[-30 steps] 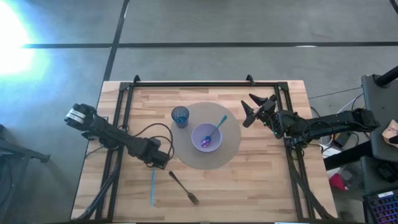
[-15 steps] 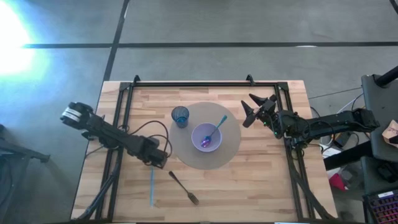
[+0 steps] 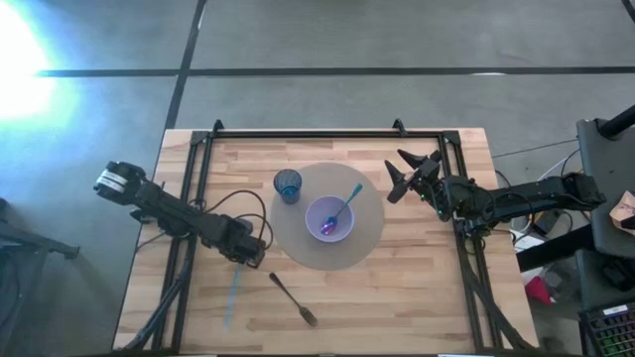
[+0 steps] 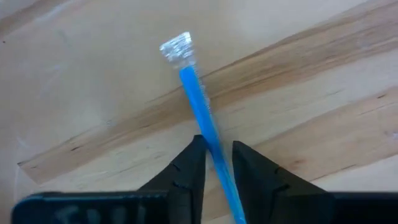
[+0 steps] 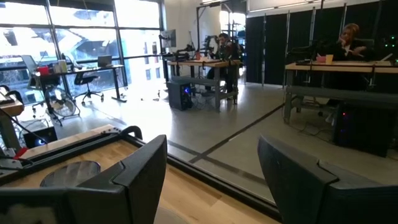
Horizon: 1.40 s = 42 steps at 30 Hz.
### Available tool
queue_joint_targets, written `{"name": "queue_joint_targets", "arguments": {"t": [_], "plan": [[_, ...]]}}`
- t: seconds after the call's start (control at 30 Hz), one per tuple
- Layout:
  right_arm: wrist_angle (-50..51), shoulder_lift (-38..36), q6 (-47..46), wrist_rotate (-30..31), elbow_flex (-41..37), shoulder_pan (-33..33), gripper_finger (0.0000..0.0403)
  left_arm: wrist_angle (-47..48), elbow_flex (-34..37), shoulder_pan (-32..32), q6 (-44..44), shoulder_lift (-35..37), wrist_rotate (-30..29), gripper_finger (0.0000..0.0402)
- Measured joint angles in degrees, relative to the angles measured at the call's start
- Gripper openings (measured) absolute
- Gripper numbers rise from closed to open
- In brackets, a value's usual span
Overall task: Pick & Place Utensil
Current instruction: Put the blue straw into the blue cup
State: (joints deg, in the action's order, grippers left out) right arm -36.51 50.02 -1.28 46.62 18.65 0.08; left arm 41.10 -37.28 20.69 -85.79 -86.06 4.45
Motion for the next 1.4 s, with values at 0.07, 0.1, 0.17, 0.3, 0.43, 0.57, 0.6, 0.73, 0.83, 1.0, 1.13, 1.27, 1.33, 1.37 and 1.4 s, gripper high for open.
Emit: {"name": "queue_joint_targets", "arguments": {"t": [0.07,0.1,0.17,0.3,0.43,0.57,0.6,0.73,0.83,1.0,1.13,1.27,1.33,1.37,1.4], "plan": [[0.0,0.0,0.0,0.0,0.0,0.0,0.0244,-0.1,0.0,-0.1,0.1,0.0,0.1,0.0068],[0.0,0.0,0.0,0.0,0.0,0.0,0.0244,-0.1,0.0,-0.1,0.2,0.0,0.2,0.0063],[0.0,0.0,0.0,0.0,0.0,0.0,0.0244,-0.2,0.0,-0.2,0.4,0.0,0.3,0.0054],[0.0,0.0,0.0,0.0,0.0,0.0,0.0244,-0.5,0.0,-0.4,1.8,0.0,0.5,0.0036],[0.0,0.0,0.0,0.0,0.0,0.0,0.0244,-0.6,0.0,-0.5,3.8,0.1,0.9,0.0013],[0.0,0.0,0.0,0.0,0.0,0.0,0.0244,-0.6,0.0,-0.5,5.4,1.4,1.0,0.0003],[0.0,0.0,0.0,0.0,0.0,0.0,0.0244,-0.5,-0.1,-0.5,5.9,2.2,1.0,0.0003],[0.1,0.0,-0.1,0.0,0.0,0.0,0.0244,-0.2,-0.3,-0.8,7.2,6.0,0.5,0.0001],[0.2,0.0,-0.2,-0.1,0.0,0.0,0.0244,-1.7,-0.2,-0.9,7.5,9.3,-1.3,0.0],[0.4,0.0,-1.9,-0.3,0.0,0.0,0.0244,-1.0,-0.1,-0.9,8.0,14.0,-4.8,0.0],[1.0,0.0,-2.2,-0.4,0.0,0.0,0.0244,-0.6,-0.1,-1.7,10.3,17.1,-5.9,0.0],[2.9,0.0,-4.2,-0.6,0.0,0.0,0.0244,-0.5,-0.1,-3.0,13.2,20.3,-8.5,0.0],[3.4,0.0,-4.7,-0.6,0.0,0.0,0.0244,-0.6,-0.1,-3.6,14.8,21.7,-9.7,0.0],[3.4,0.0,-4.7,-0.7,0.0,0.1,0.0244,-0.7,-0.1,-3.8,15.6,22.5,-10.1,0.0],[3.5,0.0,-4.8,-0.9,0.0,0.2,0.0244,-0.9,-0.1,-4.1,16.3,23.2,-10.8,0.0]]}}
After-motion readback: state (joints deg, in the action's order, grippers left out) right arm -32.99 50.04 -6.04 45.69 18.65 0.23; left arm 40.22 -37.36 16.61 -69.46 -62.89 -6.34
